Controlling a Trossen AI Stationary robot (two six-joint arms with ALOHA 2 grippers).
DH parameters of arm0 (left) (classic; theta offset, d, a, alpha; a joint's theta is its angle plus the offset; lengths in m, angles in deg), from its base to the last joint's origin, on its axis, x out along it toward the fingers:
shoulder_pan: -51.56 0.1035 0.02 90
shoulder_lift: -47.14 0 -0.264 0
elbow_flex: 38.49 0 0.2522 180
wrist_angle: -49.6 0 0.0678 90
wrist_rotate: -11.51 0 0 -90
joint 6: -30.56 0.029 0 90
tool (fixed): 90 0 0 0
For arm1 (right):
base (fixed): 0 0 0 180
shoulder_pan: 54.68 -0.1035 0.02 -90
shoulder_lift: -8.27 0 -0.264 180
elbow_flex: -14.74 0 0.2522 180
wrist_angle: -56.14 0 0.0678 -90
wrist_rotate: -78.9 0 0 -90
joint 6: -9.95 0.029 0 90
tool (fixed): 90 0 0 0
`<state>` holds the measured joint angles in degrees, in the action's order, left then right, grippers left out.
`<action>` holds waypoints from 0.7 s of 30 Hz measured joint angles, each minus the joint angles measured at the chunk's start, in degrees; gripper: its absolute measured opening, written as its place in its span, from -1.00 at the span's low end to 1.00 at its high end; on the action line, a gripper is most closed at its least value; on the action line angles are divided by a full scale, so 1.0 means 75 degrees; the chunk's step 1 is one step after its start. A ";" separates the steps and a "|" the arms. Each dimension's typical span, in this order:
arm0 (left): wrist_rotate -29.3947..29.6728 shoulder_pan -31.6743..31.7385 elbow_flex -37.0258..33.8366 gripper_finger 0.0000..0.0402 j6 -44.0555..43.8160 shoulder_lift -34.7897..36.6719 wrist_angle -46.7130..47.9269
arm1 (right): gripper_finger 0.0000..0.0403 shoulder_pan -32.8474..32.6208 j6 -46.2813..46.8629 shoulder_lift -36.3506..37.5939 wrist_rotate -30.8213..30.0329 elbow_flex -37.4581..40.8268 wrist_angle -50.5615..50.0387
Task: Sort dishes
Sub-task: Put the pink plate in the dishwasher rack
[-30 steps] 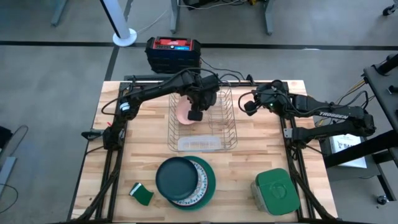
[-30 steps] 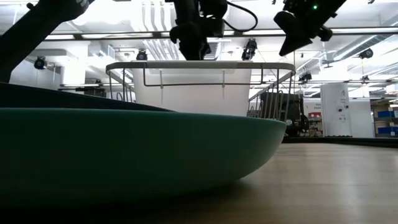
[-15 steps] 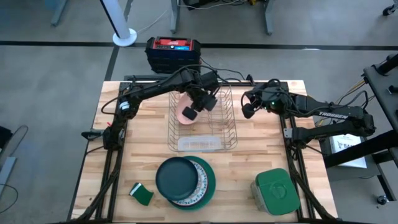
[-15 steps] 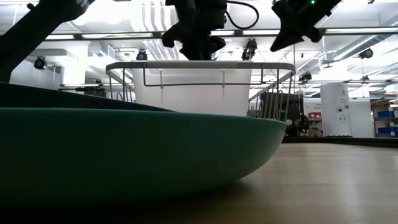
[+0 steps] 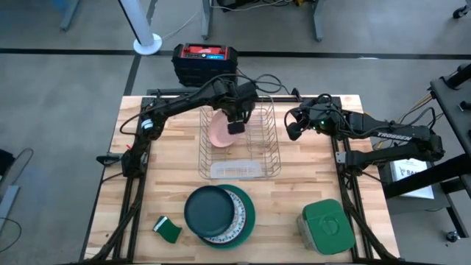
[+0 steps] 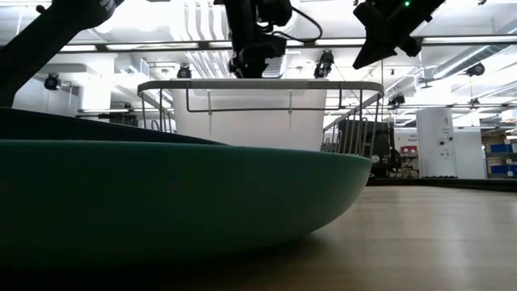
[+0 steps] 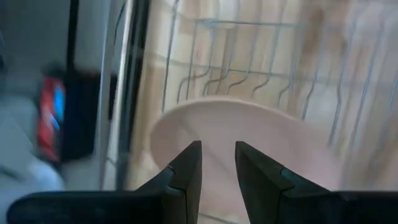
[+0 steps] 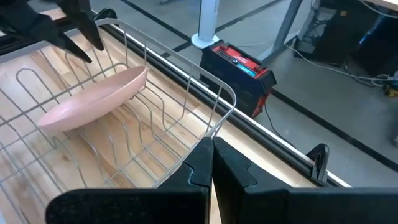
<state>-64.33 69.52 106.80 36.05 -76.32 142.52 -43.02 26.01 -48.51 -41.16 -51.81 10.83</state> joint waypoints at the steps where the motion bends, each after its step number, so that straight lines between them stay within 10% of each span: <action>1: -0.0015 0.0000 0.0000 -0.57 -0.0400 0.0000 0.0030 | -1.00 0.0000 0.0000 0.0000 0.0000 0.0000 0.0002; 21: 0.0555 -0.0431 -0.0220 -0.59 -0.3837 -0.0017 -0.0762 | -1.00 0.0000 0.0279 0.0000 -0.0006 0.0000 -0.0397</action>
<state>-60.17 66.28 105.15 7.28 -76.45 136.81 -43.02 28.10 -48.51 -41.21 -51.81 7.85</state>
